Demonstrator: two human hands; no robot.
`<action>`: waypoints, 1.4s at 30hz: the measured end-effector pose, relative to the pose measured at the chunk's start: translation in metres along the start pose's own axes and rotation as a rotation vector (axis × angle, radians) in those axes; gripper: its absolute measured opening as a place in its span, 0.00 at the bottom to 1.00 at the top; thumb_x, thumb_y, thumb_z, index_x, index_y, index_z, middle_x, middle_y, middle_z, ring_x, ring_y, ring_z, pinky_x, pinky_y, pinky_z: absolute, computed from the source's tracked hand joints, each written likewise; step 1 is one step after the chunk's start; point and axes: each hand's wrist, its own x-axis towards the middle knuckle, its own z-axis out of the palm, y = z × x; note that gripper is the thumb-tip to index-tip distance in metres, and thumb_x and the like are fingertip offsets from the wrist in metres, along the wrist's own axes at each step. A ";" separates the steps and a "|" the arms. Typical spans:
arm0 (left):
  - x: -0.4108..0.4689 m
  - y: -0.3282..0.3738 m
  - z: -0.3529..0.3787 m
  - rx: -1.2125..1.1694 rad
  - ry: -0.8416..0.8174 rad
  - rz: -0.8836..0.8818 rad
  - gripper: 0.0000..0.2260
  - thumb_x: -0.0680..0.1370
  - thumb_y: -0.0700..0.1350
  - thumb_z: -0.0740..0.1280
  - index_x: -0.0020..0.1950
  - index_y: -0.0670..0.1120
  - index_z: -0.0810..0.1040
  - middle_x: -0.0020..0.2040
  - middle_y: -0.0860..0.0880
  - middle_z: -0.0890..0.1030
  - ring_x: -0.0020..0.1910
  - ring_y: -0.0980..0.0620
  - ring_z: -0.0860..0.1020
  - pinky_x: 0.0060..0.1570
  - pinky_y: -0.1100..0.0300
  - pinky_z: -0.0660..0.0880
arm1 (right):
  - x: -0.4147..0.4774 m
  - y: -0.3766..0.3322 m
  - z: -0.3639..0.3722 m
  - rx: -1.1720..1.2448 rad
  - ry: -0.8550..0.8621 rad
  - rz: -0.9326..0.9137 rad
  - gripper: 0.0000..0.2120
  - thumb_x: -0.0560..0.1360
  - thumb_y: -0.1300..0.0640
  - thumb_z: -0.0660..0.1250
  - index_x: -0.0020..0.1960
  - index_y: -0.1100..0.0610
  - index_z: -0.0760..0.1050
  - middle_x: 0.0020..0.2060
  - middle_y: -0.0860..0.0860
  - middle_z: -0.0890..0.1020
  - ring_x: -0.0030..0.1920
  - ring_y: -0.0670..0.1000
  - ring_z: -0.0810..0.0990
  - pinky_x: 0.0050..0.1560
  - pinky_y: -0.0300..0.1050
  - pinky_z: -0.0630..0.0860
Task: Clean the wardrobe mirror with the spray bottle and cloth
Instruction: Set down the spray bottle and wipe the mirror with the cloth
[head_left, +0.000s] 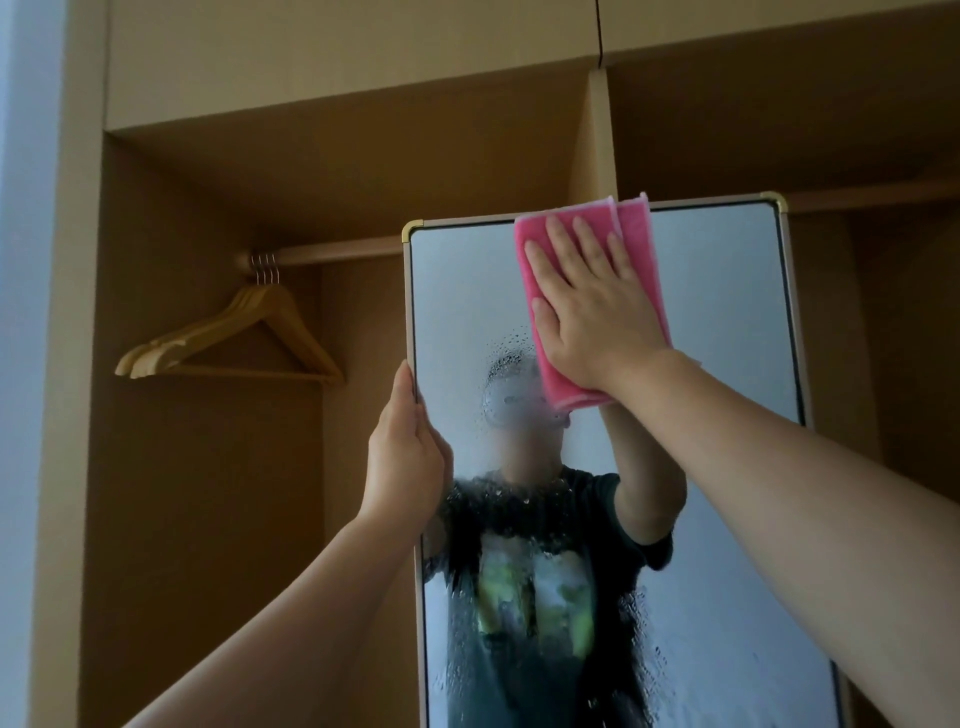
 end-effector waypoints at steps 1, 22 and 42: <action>0.000 0.000 0.000 -0.004 -0.006 -0.002 0.22 0.80 0.39 0.55 0.75 0.50 0.62 0.67 0.44 0.74 0.62 0.46 0.74 0.52 0.61 0.69 | 0.003 -0.001 0.000 -0.001 0.004 0.004 0.29 0.80 0.45 0.40 0.79 0.55 0.51 0.78 0.56 0.54 0.77 0.60 0.51 0.75 0.56 0.40; -0.002 0.006 -0.001 -0.021 -0.007 0.020 0.22 0.80 0.39 0.53 0.75 0.48 0.62 0.67 0.46 0.74 0.62 0.52 0.71 0.54 0.64 0.67 | -0.026 -0.019 0.006 0.018 0.007 -0.018 0.29 0.81 0.46 0.42 0.78 0.58 0.54 0.76 0.59 0.59 0.76 0.62 0.55 0.76 0.60 0.47; -0.002 -0.003 0.000 -0.073 -0.037 -0.021 0.23 0.81 0.37 0.53 0.77 0.48 0.58 0.67 0.55 0.69 0.62 0.72 0.61 0.45 0.88 0.58 | -0.149 -0.078 0.045 0.148 0.016 -0.165 0.30 0.82 0.47 0.48 0.79 0.58 0.47 0.78 0.57 0.50 0.78 0.60 0.46 0.76 0.61 0.46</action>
